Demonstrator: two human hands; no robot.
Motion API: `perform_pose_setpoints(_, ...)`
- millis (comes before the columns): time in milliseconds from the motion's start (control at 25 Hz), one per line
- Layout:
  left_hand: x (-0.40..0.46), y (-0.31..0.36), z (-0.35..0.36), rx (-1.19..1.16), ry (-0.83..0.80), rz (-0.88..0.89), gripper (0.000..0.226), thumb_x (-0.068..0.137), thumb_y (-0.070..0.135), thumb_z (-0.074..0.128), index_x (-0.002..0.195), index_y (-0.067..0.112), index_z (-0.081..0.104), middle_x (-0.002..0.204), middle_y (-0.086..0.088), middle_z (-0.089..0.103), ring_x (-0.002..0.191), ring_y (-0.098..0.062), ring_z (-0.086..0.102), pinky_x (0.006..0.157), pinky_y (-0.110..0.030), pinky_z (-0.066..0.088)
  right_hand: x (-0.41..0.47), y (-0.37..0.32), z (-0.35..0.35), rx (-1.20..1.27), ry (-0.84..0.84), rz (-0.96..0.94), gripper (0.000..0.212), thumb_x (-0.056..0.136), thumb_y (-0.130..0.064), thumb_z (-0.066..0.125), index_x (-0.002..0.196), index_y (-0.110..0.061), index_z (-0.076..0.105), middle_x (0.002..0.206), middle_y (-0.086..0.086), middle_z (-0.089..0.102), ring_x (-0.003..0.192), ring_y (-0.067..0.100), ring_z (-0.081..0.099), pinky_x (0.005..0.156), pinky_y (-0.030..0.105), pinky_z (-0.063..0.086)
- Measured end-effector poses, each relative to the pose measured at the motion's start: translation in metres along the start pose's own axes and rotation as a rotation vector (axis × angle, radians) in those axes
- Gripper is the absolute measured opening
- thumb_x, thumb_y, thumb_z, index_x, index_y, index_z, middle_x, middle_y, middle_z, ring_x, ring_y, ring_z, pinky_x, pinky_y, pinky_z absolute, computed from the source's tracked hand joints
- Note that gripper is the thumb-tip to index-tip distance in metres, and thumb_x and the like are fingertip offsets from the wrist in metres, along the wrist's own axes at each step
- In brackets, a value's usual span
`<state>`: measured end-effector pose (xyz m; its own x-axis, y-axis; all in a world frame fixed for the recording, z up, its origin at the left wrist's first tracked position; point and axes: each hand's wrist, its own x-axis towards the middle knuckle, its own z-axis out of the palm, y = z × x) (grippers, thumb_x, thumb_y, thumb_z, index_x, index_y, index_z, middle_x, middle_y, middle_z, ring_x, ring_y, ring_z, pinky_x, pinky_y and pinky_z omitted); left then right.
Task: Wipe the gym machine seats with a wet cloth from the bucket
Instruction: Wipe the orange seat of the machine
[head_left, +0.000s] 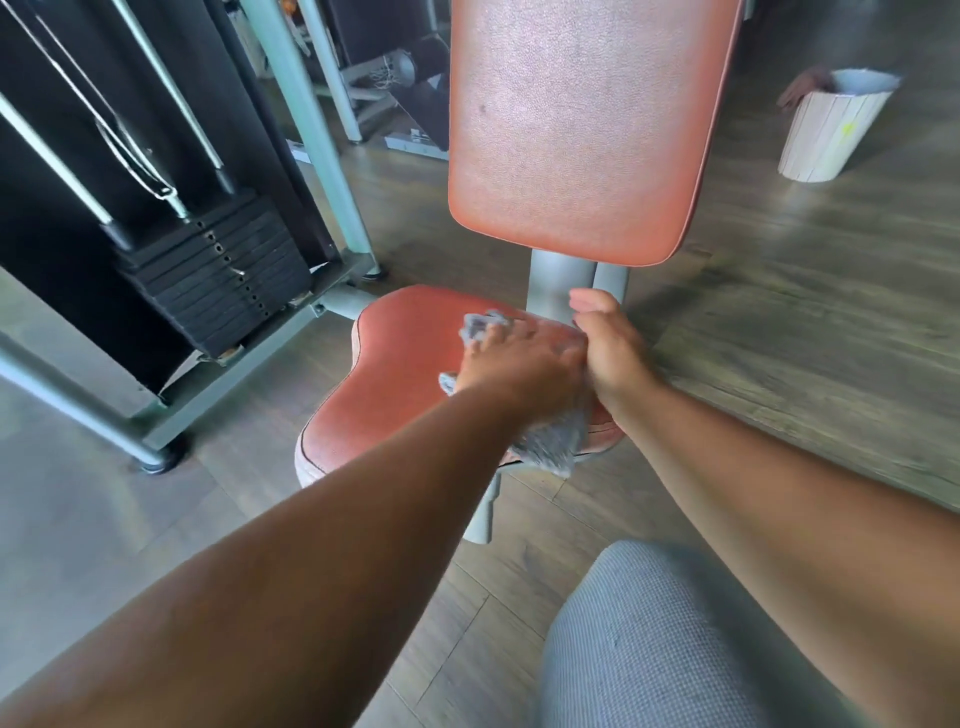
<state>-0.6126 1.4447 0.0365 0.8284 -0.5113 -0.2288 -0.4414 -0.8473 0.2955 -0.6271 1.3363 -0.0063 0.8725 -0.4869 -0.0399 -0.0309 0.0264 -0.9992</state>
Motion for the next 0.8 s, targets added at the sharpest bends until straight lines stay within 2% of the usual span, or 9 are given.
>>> perform_pose_setpoints(80,-0.024,0.002,-0.016,-0.301,0.073,0.188,0.050,0.104,0.033,0.033,0.151,0.016,0.036,0.158,-0.013,0.033,0.145,-0.027,0.029,0.113,-0.031,0.024,-0.002,-0.008,-0.005,0.068,0.032,0.039,0.037,0.085,-0.028,0.051,0.119,-0.017,0.062,0.103,-0.005,0.062,0.088,0.005,0.059,0.083,0.028,0.045)
perform_pose_setpoints(120,-0.039,-0.008,-0.025,-0.368,0.150,0.202,0.050,0.103,0.031,0.039,0.151,0.020,0.036,0.156,-0.007,0.037,0.142,-0.021,0.034,0.108,-0.024,0.026,-0.007,-0.013,-0.008,-0.050,0.053,-0.010,0.036,0.089,-0.026,0.051,0.123,-0.018,0.061,0.108,-0.004,0.062,0.095,0.010,0.061,0.088,0.033,0.046)
perform_pose_setpoints(240,-0.082,-0.070,-0.042,-0.011,0.394,-0.002,0.052,0.094,0.051,0.046,0.145,0.038,0.041,0.148,0.009,0.046,0.134,-0.016,0.041,0.108,-0.035,0.032,-0.045,-0.014,-0.005,-0.785,0.009,-0.530,0.047,0.088,-0.039,0.045,0.130,-0.021,0.056,0.134,0.003,0.056,0.125,0.028,0.052,0.101,0.045,0.044)
perform_pose_setpoints(280,-0.093,-0.090,-0.044,0.114,0.373,-0.106,0.053,0.092,0.058,0.043,0.141,0.040,0.044,0.145,0.010,0.049,0.132,-0.017,0.043,0.106,-0.040,0.035,-0.062,-0.014,0.002,-0.988,-0.125,-0.575,0.058,0.085,-0.050,0.036,0.134,-0.025,0.052,0.141,0.003,0.051,0.132,0.030,0.046,0.105,0.048,0.041)
perform_pose_setpoints(360,-0.101,-0.117,-0.038,0.145,0.268,-0.246,0.057,0.089,0.066,0.040,0.139,0.039,0.045,0.141,0.008,0.050,0.126,-0.020,0.048,0.102,-0.044,0.039,-0.075,-0.006,0.011,-1.203,-0.357,-0.448,0.078,0.082,-0.065,0.013,0.151,-0.035,0.033,0.161,-0.001,0.029,0.150,0.033,0.022,0.117,0.050,0.024)
perform_pose_setpoints(480,-0.099,-0.126,-0.024,-0.136,0.327,-0.298,0.054,0.086,0.066,0.049,0.134,0.043,0.048,0.136,0.009,0.045,0.116,-0.020,0.054,0.092,-0.041,0.047,-0.035,0.000,0.010,-1.274,-0.338,-0.352,0.076,0.085,-0.070,0.009,0.154,-0.039,0.018,0.162,0.000,0.020,0.151,0.030,0.017,0.119,0.048,0.019)
perform_pose_setpoints(560,-0.097,-0.128,-0.020,-0.190,0.389,-0.290,0.054,0.079,0.069,0.049,0.127,0.046,0.051,0.132,0.015,0.045,0.113,-0.015,0.054,0.090,-0.040,0.048,0.005,-0.006,0.026,-1.306,-0.340,-0.150,0.071,0.091,-0.070,0.015,0.155,-0.039,0.011,0.166,0.005,0.009,0.151,0.031,0.012,0.117,0.051,0.016)
perform_pose_setpoints(640,-0.097,-0.131,-0.019,-0.208,0.401,-0.296,0.057,0.074,0.070,0.045,0.125,0.047,0.052,0.130,0.018,0.045,0.113,-0.012,0.053,0.089,-0.038,0.047,0.026,-0.012,0.062,-1.286,-0.370,-0.031,0.070,0.093,-0.068,0.018,0.154,-0.036,0.020,0.167,0.005,0.002,0.152,0.033,0.004,0.117,0.052,0.011)
perform_pose_setpoints(800,-0.096,-0.139,-0.015,-0.247,0.431,-0.273,0.055,0.075,0.067,0.046,0.125,0.047,0.054,0.130,0.021,0.045,0.115,-0.009,0.052,0.092,-0.037,0.045,-0.005,-0.019,0.074,-1.199,-0.571,-0.302,0.061,0.097,-0.064,0.023,0.151,-0.038,0.031,0.168,-0.009,0.000,0.154,0.019,-0.005,0.122,0.048,0.002)
